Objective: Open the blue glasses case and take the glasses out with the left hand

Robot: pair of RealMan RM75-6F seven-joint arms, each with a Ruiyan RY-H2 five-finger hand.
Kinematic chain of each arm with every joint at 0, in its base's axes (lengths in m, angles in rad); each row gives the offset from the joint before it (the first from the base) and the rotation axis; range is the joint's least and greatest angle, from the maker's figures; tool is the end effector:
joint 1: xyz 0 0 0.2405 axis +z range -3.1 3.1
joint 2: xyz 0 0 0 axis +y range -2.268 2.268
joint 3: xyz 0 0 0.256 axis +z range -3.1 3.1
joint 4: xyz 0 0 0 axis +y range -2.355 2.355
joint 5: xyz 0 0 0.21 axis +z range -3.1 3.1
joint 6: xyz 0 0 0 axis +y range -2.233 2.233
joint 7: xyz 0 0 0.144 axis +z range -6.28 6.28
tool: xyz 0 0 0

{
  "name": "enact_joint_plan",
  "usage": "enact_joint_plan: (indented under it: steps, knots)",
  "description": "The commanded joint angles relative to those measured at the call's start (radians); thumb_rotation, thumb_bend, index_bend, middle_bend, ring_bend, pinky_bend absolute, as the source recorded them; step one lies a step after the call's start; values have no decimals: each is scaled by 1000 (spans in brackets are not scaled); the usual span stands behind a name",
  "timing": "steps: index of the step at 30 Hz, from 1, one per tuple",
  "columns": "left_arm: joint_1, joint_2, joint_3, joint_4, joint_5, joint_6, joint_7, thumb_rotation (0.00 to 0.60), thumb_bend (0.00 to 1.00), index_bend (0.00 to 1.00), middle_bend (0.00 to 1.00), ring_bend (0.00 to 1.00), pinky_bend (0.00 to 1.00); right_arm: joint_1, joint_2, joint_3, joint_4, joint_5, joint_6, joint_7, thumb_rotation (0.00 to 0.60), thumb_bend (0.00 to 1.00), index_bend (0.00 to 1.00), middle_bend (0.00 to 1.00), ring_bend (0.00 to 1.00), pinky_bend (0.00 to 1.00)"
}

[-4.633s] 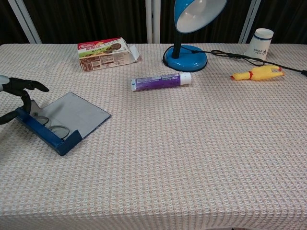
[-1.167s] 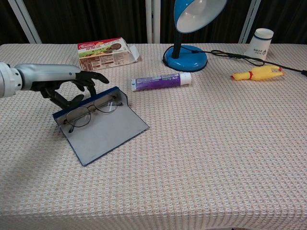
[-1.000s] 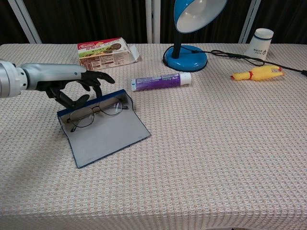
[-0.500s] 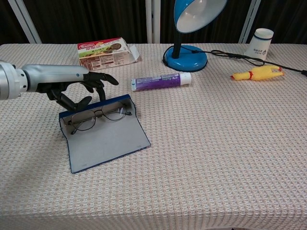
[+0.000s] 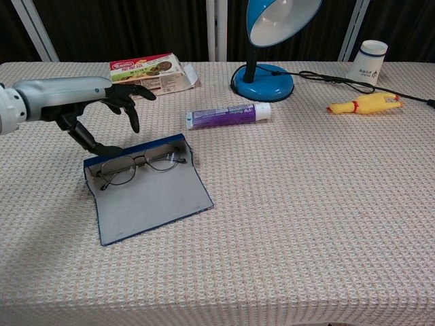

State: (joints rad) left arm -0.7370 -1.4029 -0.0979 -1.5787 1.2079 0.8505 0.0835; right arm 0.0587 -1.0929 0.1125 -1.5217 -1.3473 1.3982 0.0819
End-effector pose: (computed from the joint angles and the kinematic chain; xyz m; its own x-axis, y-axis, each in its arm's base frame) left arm -0.1618 0.3232 -0.0005 0.3638 0.4368 0.8227 0.8974 -0.4009 -0.1840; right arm -0.3545 -0.1847 0.1863 0.3984 -0.0137 0.9171 -0.9018 0.1768 0.3944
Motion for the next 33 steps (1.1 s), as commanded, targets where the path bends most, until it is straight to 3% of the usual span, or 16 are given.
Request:
enact_joint_plan:
  steps: [1,8,33]
  knots:
    - [26,-37,-4,-23,-69,56,75,600,212,88,334,102,189,0,3,0,-2,0,-1,3,600,247,0,0,0,0]
    - [36,-100,-31,-43,-160,118,150,600,204,106,375,133,193,-3,20,-1,-24,-13,12,-1,600,247,0,0,0,0]
    - [-21,-179,-75,14,-295,76,215,600,283,121,414,146,198,-1,16,-2,-18,0,-2,-2,600,248,0,0,0,0]
